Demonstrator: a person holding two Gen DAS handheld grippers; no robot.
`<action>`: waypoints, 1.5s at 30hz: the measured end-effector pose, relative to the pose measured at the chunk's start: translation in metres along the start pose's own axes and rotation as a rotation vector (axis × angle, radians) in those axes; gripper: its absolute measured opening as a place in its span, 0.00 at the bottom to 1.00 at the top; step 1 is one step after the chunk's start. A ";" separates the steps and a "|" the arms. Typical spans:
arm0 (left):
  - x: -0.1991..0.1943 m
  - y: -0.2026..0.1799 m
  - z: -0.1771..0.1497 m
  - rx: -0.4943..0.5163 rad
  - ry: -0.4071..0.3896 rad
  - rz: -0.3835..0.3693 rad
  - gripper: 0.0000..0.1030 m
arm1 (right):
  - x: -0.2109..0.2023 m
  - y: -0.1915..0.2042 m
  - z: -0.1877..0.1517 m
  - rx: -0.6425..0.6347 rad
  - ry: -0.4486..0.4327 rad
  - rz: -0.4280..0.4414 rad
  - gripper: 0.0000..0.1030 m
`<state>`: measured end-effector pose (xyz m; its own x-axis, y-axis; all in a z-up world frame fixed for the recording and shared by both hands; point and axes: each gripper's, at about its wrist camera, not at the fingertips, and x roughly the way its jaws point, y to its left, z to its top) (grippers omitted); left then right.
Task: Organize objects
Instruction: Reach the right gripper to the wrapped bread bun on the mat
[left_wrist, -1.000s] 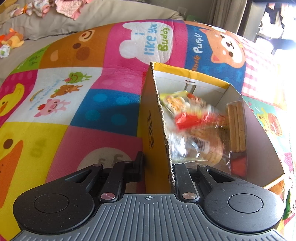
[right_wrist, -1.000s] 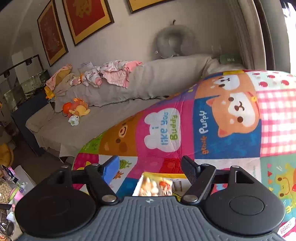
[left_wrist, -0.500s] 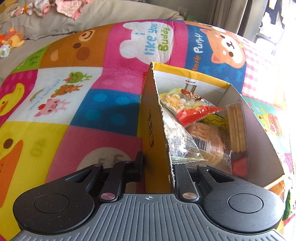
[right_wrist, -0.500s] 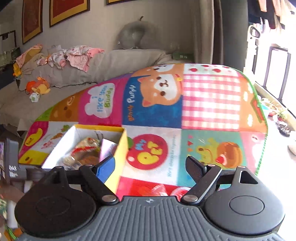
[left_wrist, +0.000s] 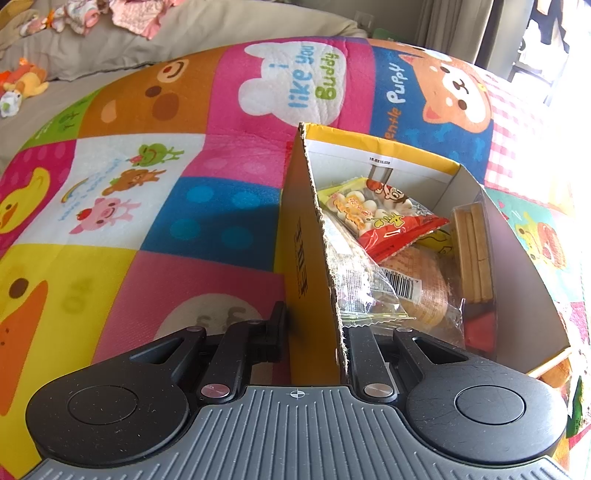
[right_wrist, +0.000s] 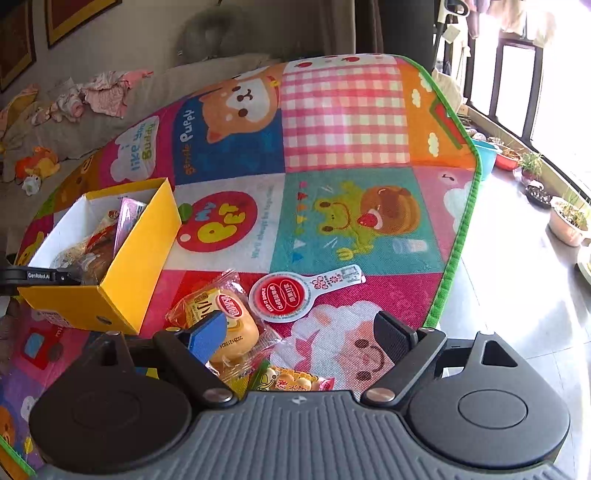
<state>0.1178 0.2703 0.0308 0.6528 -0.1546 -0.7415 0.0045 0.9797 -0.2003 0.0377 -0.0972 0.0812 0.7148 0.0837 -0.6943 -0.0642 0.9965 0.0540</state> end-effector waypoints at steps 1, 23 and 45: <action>0.000 0.000 0.000 -0.001 0.000 0.000 0.16 | 0.005 0.005 -0.001 -0.027 0.008 0.009 0.85; 0.000 0.001 -0.001 -0.010 -0.004 -0.005 0.16 | 0.042 0.065 -0.001 -0.165 0.052 0.145 0.87; 0.000 0.001 0.000 -0.016 -0.002 -0.003 0.16 | 0.015 0.083 -0.004 -0.158 0.080 0.164 0.46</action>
<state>0.1176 0.2709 0.0303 0.6547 -0.1576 -0.7393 -0.0052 0.9771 -0.2129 0.0404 -0.0135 0.0729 0.6288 0.2369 -0.7406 -0.2872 0.9559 0.0619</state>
